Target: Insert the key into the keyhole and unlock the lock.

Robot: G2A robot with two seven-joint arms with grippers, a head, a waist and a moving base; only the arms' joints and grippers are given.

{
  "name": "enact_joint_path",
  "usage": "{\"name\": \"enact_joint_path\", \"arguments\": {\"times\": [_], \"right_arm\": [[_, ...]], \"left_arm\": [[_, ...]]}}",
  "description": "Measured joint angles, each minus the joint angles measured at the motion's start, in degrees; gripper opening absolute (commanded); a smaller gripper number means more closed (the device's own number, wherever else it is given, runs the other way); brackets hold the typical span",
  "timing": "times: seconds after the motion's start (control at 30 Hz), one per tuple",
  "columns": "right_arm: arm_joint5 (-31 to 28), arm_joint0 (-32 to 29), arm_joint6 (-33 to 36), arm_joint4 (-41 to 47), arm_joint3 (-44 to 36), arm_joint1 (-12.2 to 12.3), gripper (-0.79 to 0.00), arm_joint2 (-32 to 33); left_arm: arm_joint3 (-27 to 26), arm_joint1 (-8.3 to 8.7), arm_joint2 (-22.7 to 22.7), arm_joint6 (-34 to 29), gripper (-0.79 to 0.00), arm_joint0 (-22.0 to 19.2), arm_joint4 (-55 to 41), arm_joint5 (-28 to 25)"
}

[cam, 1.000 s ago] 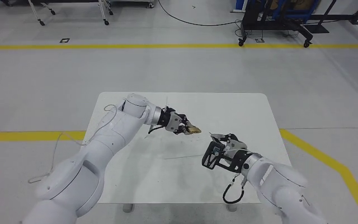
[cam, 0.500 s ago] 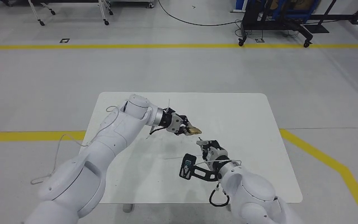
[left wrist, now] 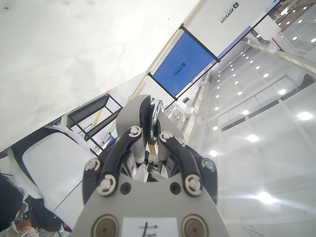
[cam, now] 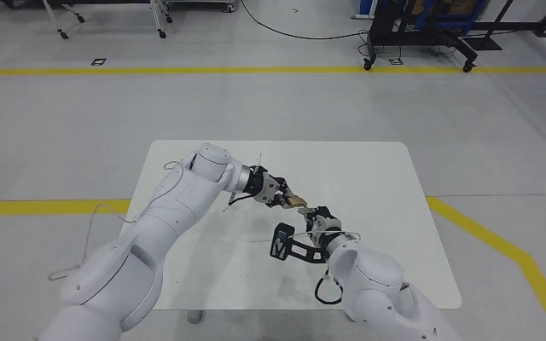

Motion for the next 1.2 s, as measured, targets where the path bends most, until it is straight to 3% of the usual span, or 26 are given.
{"name": "enact_joint_path", "arguments": {"times": [1.2], "right_arm": [[-3.74, 1.11, -1.61, 0.84, 2.65, -1.70, -0.785, -0.50]], "left_arm": [[1.30, -1.02, -1.94, -1.74, -0.785, 0.22, 3.25, 0.14]]}}
